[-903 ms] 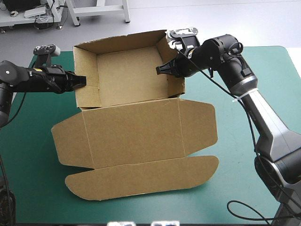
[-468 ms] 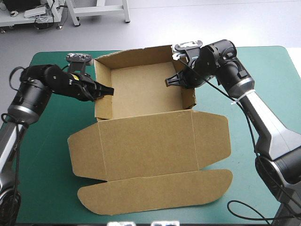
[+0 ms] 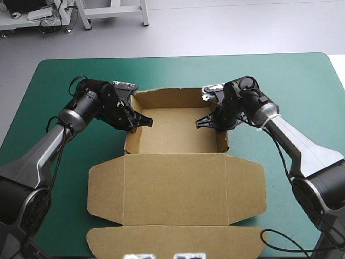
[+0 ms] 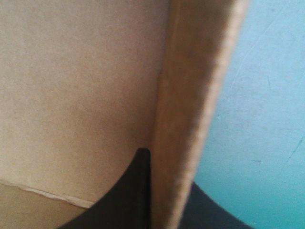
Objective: Fold the box
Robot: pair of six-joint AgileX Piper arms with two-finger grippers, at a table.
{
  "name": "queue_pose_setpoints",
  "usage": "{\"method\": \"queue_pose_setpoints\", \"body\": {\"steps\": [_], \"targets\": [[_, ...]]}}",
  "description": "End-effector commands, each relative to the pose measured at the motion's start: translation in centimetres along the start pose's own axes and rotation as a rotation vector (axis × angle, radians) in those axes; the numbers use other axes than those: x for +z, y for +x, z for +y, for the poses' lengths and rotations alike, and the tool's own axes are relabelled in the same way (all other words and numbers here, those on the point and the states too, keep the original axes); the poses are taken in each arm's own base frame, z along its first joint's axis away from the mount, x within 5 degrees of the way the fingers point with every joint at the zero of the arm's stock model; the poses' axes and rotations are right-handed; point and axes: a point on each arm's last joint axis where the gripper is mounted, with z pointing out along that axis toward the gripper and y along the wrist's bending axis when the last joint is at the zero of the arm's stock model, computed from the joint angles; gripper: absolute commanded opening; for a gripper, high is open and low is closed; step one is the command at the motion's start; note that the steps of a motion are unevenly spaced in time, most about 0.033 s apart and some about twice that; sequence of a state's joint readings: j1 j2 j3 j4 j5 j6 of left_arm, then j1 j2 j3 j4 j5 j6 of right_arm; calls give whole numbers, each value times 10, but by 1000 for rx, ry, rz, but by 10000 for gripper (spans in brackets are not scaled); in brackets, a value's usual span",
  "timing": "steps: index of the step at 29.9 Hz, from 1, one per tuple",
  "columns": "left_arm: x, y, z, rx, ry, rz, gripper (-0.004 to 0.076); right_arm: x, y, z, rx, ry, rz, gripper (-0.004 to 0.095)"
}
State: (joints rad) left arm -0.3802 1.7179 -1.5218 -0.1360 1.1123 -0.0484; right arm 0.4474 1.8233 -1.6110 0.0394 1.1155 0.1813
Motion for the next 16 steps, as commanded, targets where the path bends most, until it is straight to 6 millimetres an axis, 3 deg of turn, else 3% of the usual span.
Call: {"method": "queue_pose_setpoints", "body": {"steps": [1,11,16], "targets": [[-17,-10,-26,-24,128,-140,-9,-16,-4,23,43,-180,-115,-13],[-4,-12,-27,-22,122,-113,-9,21,-13,11,151,-225,-47,-13],[6,-13,-25,-17,105,-93,-9,25,-16,11,129,-221,-68,-13]]}}
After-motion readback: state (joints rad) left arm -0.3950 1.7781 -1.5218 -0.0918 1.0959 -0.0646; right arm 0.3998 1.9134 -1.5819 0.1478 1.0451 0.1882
